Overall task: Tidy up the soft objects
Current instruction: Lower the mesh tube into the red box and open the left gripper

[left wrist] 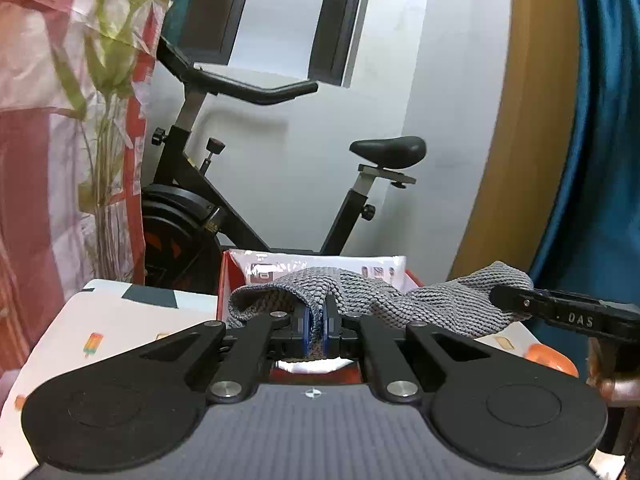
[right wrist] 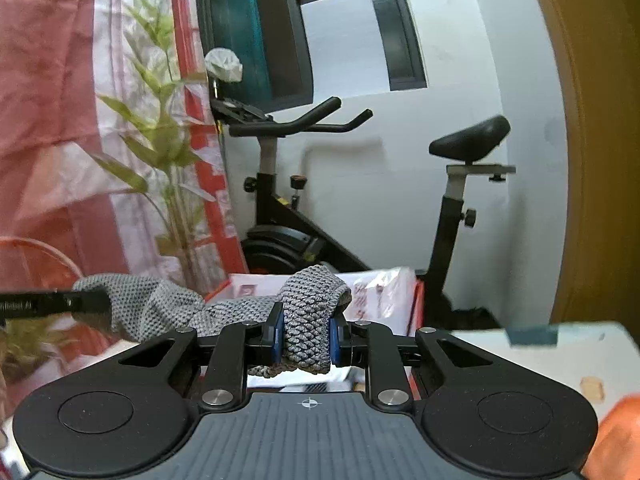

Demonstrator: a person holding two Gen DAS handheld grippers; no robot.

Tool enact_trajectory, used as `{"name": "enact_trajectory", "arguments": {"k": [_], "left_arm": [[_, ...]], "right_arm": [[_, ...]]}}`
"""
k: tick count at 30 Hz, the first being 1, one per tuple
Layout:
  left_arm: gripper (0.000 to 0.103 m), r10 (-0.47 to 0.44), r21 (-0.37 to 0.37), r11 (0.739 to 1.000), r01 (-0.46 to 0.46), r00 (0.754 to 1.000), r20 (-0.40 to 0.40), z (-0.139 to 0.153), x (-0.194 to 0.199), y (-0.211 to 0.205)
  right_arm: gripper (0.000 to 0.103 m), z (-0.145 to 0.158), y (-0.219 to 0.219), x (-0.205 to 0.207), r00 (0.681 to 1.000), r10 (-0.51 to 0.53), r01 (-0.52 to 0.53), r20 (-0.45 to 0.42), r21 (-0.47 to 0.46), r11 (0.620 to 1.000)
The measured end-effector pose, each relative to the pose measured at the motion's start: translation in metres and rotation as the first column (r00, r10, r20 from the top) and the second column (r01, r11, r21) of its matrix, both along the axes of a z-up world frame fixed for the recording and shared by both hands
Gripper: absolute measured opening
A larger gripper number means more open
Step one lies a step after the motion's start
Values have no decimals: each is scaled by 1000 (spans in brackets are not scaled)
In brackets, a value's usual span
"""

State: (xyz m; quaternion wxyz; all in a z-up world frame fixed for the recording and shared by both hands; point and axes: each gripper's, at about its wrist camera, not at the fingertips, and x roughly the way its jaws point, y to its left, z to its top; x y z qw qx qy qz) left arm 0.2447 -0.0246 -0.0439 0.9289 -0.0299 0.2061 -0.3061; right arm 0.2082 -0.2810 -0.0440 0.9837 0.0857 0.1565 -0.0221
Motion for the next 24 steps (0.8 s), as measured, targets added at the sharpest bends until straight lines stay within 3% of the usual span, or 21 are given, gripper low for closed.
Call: {"name": "enact_trajectory", "arguments": {"k": [7,10,11,19,21,24], "left_arm": [[7,-4,45,999,10,991,-131,-18,62,-35],[7,-57,18,998,65,954,-293,-38,90,-44],[7,-56,31,997,69,948,-313,-45,94,-46],[7,-58,124,986,108,935,-349,-72,110,-59],[7,-62,143,983,119,936,-346,-74,112,-63],[7,-71,124,985,123,932,-354,-76,116,-66]], "right_arm": [[19,-23,-2,68,990,0,-11,-144,-74,997],[19,-41,1,90,976,21,-40,-217,-83,996],[19,-47,2,96,971,36,-57,-238,-80,995],[19,-77,14,122,938,50,-99,-343,-127,987],[19,-79,13,124,933,49,-91,-356,-103,990],[19,-82,12,126,926,50,-85,-374,-78,993]]}}
